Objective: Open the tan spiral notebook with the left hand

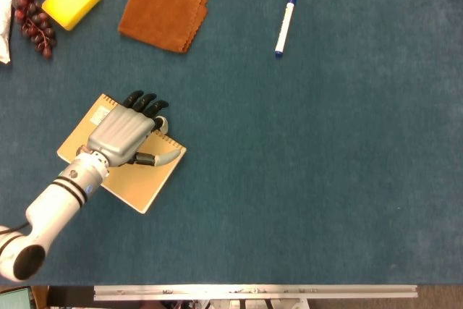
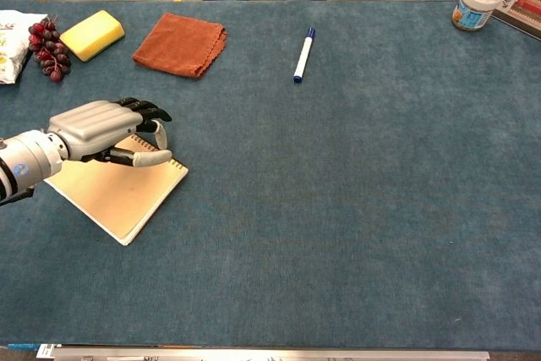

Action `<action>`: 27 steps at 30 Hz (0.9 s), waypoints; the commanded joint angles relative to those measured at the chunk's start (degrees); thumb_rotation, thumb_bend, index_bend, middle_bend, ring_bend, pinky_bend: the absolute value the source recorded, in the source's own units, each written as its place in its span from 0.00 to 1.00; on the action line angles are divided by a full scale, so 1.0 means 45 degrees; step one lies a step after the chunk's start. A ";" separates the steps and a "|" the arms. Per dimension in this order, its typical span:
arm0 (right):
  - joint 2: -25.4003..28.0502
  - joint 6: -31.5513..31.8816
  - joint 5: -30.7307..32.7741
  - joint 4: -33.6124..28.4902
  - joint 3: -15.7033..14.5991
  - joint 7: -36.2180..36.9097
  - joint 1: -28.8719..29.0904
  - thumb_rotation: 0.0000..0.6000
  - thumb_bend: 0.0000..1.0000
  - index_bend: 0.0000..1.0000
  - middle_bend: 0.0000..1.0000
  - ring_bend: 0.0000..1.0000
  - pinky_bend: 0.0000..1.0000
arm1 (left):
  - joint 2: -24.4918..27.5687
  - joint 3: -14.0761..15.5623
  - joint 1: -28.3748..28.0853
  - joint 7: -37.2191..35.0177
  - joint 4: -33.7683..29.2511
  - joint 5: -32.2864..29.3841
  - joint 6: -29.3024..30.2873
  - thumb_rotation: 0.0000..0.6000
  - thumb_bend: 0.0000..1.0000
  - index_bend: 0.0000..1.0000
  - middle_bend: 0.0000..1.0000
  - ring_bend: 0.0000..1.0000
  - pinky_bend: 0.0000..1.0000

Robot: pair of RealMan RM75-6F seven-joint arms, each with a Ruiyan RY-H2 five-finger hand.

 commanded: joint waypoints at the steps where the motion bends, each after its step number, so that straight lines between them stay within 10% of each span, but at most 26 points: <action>1: -0.0006 0.0012 -0.0019 0.0033 -0.0004 0.0056 -0.0012 1.00 0.42 0.32 0.36 0.31 0.38 | 0.0459 0.0101 0.0257 -0.0178 -0.0537 0.0496 0.0450 0.00 0.17 0.33 0.10 0.00 0.00; 4: -0.0029 0.0042 -0.0052 0.0087 0.0007 0.0143 -0.0018 1.00 0.42 0.32 0.36 0.31 0.38 | 0.0801 0.0105 0.0446 -0.0257 -0.0871 0.0913 0.0891 0.24 0.17 0.30 0.10 0.00 0.00; 6: -0.0054 0.0047 -0.0074 0.0134 0.0008 0.0203 -0.0017 1.00 0.42 0.32 0.36 0.31 0.38 | 0.0985 0.0145 0.0574 0.0010 -0.0895 0.1182 0.1244 0.78 0.17 0.26 0.11 0.00 0.00; 8: -0.0090 0.0002 -0.0090 0.0209 0.0000 0.0268 0.0002 1.00 0.42 0.32 0.36 0.31 0.38 | 0.1174 0.0222 0.0734 0.0482 -0.0795 0.1359 0.1593 1.00 0.16 0.23 0.11 0.00 0.00; 27: -0.0238 -0.0094 -0.0496 0.0433 0.0002 0.0563 0.0251 1.00 0.42 0.32 0.36 0.31 0.38 | 0.2383 0.1103 0.1760 -0.0328 0.1225 0.2169 0.1449 1.00 0.16 0.00 0.01 0.00 0.00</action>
